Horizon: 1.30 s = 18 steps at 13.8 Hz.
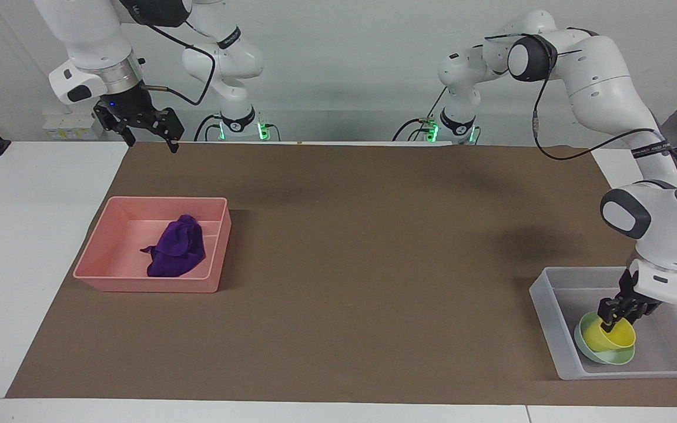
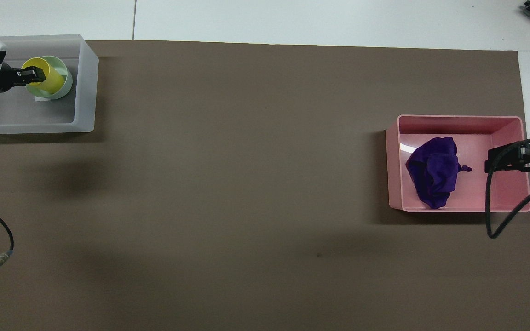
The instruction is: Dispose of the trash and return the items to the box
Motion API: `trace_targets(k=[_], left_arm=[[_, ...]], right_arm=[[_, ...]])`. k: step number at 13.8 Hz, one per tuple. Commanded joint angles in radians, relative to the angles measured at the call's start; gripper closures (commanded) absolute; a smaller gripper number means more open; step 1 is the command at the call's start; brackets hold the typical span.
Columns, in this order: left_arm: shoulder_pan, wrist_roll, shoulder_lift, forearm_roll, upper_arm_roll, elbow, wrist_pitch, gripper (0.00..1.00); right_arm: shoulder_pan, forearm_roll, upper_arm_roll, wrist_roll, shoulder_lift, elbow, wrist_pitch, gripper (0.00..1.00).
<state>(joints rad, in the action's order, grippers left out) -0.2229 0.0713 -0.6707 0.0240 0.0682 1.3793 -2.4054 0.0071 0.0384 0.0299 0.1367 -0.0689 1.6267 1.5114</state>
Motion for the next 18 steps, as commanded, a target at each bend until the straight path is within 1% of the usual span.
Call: trace_targets(k=[1,3,5,6,7,9,11,12,13,15,16,18], left_arm=[[0.028,0.057,0.107,-0.009,-0.008,0.084,0.003,0.0],[0.031,0.117,0.23,-0.009,-0.007,0.202,0.006,0.0],[0.068,0.125,0.362,-0.007,-0.007,0.321,0.026,0.0],[0.088,0.12,0.423,-0.007,-0.007,0.361,0.067,0.0],[0.111,0.116,0.465,-0.007,-0.008,0.375,0.131,0.0],[0.138,0.108,0.528,-0.007,-0.007,0.38,0.247,0.0],[0.177,0.093,0.577,-0.007,-0.007,0.394,0.316,0.0],[0.198,0.052,0.607,-0.007,-0.007,0.409,0.333,0.0],[0.218,0.015,0.652,-0.007,-0.007,0.449,0.348,0.0],[0.25,0.001,0.739,-0.007,-0.007,0.524,0.365,0.0],[0.26,-0.001,0.762,-0.007,-0.007,0.53,0.394,0.0],[0.261,0.002,0.761,-0.009,-0.004,0.477,0.5,0.0]], right_arm=[[-0.009,-0.017,-0.004,0.012,-0.023,0.027,0.006,0.0],[-0.009,-0.017,-0.004,0.012,-0.023,0.027,0.006,0.0],[-0.009,-0.017,-0.004,0.012,-0.023,0.027,0.006,0.0],[-0.009,-0.017,-0.004,0.012,-0.023,0.027,0.006,0.0],[-0.009,-0.017,-0.004,0.012,-0.023,0.027,0.006,0.0],[-0.009,-0.017,-0.004,0.012,-0.023,0.027,0.006,0.0],[-0.009,-0.017,-0.004,0.012,-0.023,0.027,0.006,0.0],[-0.009,-0.017,-0.004,0.012,-0.023,0.027,0.006,0.0],[-0.009,-0.017,-0.004,0.012,-0.023,0.027,0.006,0.0],[-0.009,-0.017,-0.004,0.012,-0.023,0.027,0.006,0.0],[-0.009,-0.017,-0.004,0.012,-0.023,0.027,0.006,0.0],[-0.009,-0.017,-0.004,0.012,-0.023,0.027,0.006,0.0]])
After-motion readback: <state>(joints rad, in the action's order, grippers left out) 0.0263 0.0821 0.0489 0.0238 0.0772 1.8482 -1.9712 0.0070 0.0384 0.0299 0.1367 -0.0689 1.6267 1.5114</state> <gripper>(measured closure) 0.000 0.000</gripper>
